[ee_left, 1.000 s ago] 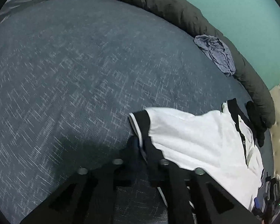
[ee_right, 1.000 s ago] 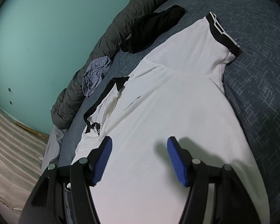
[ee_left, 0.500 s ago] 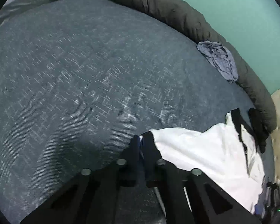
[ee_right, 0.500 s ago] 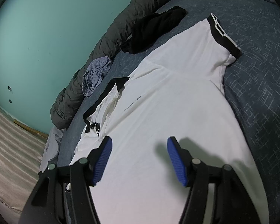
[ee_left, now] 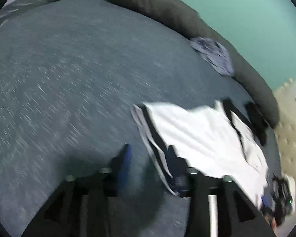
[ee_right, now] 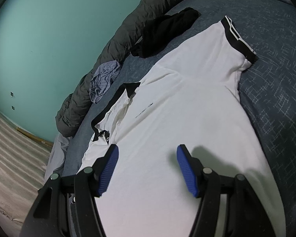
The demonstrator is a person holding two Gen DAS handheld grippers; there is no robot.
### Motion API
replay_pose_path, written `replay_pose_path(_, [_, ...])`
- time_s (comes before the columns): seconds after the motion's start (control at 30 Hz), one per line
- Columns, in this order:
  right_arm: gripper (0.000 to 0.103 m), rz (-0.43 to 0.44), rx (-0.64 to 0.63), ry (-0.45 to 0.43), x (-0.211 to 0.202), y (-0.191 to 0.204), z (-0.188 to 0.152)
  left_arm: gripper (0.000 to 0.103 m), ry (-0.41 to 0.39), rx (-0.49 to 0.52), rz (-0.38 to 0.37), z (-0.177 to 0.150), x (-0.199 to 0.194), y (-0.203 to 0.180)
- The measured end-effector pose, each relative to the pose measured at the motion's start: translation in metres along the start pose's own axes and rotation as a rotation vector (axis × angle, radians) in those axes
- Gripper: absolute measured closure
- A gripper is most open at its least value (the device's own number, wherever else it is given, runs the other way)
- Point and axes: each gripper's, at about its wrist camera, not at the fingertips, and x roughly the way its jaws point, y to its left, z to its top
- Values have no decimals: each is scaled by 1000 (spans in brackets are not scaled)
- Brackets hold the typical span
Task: Fold clothes
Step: 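Lay the sleeve flat on the polo and open the left gripper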
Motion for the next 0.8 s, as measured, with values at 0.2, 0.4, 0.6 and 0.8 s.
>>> replay_pose_path(0.2, [41, 9, -3, 3, -2, 3, -2, 49, 61, 71, -61, -31, -1, -30])
replay_pose_path(0.4, [41, 17, 0, -1, -3, 4, -1, 96, 99, 92, -68, -40, 17, -34])
replay_pose_path(0.6, [41, 16, 11, -2, -4, 1, 0, 102, 64, 77, -42, -41, 10, -23])
replay_pose_path(0.8, [41, 16, 14, 0, -2, 1, 1, 102, 72, 59, -11, -46, 7, -6])
